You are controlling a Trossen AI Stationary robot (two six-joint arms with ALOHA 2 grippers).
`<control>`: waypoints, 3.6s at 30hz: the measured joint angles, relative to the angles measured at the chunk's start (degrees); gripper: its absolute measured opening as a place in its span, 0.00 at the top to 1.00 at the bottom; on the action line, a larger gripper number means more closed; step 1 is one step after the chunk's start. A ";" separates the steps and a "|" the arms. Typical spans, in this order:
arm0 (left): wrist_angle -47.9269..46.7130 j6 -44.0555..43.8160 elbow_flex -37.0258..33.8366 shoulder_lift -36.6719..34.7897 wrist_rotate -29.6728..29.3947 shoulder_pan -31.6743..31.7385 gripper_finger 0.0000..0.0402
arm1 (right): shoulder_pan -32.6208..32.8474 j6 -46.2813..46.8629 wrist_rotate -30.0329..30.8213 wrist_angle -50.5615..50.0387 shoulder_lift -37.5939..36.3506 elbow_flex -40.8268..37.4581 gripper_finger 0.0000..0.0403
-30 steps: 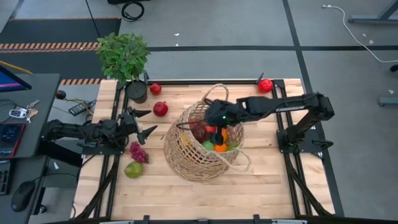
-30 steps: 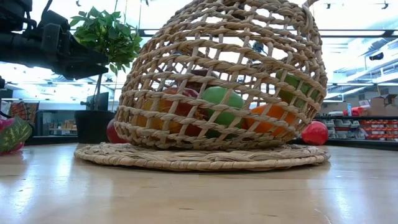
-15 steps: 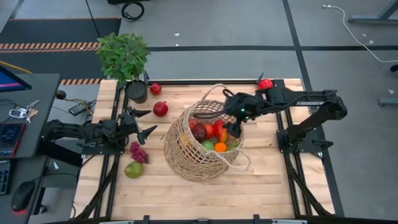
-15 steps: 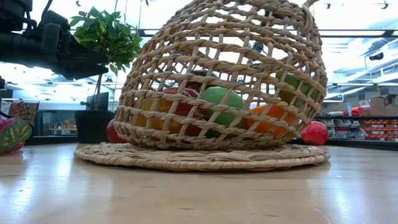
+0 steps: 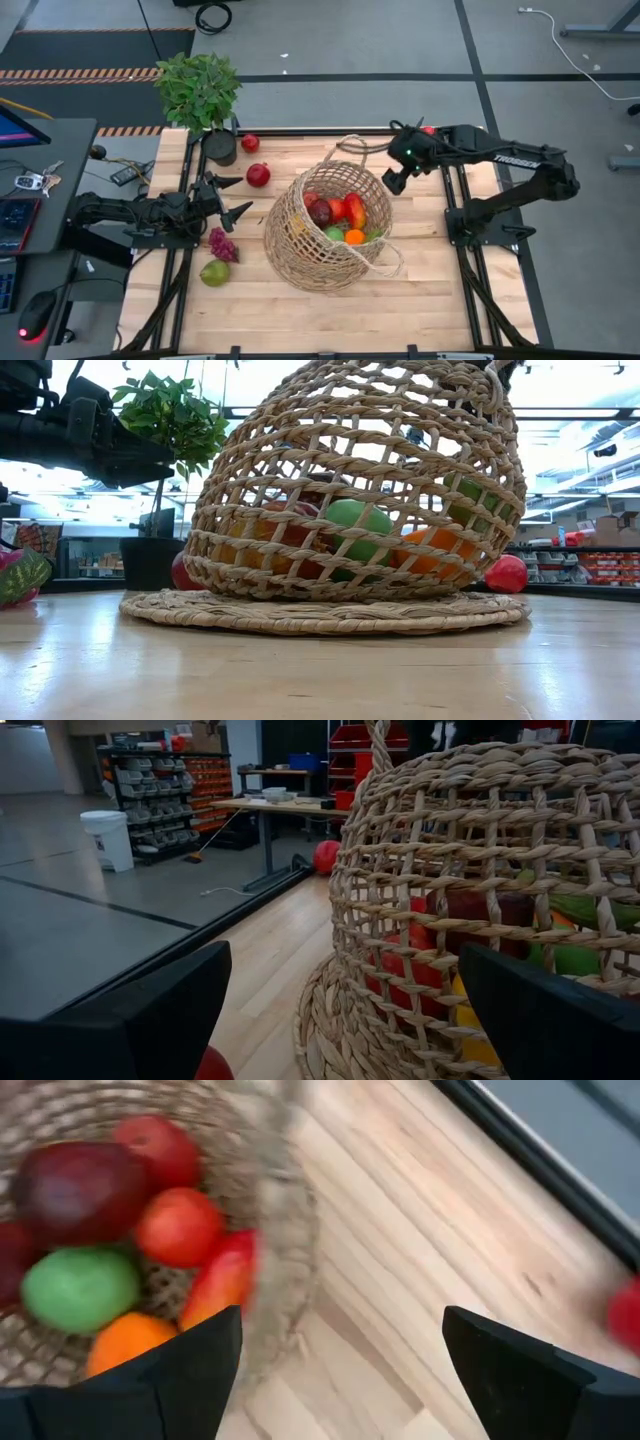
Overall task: Build produce basket
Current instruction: Put the red apple into the brown basket
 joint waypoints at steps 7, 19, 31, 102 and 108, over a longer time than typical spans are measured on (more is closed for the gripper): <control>0.00 0.00 0.00 0.01 0.00 0.00 0.01 | -11.98 1.37 -1.82 0.10 -1.77 -4.25 0.14; 0.02 0.00 0.00 0.01 0.02 0.00 0.01 | -35.44 -0.38 -8.82 1.64 5.14 -4.38 0.14; 0.02 0.00 0.00 0.01 0.02 0.01 0.01 | -39.95 -11.43 -10.28 -2.75 18.96 4.40 0.14; 0.00 0.00 -0.02 0.01 0.02 0.00 0.01 | -46.57 -20.19 -0.92 -17.11 45.68 13.61 0.07; 0.02 0.00 -0.02 -0.01 0.02 0.01 0.01 | -42.57 -18.05 -11.14 -17.20 45.68 13.59 0.07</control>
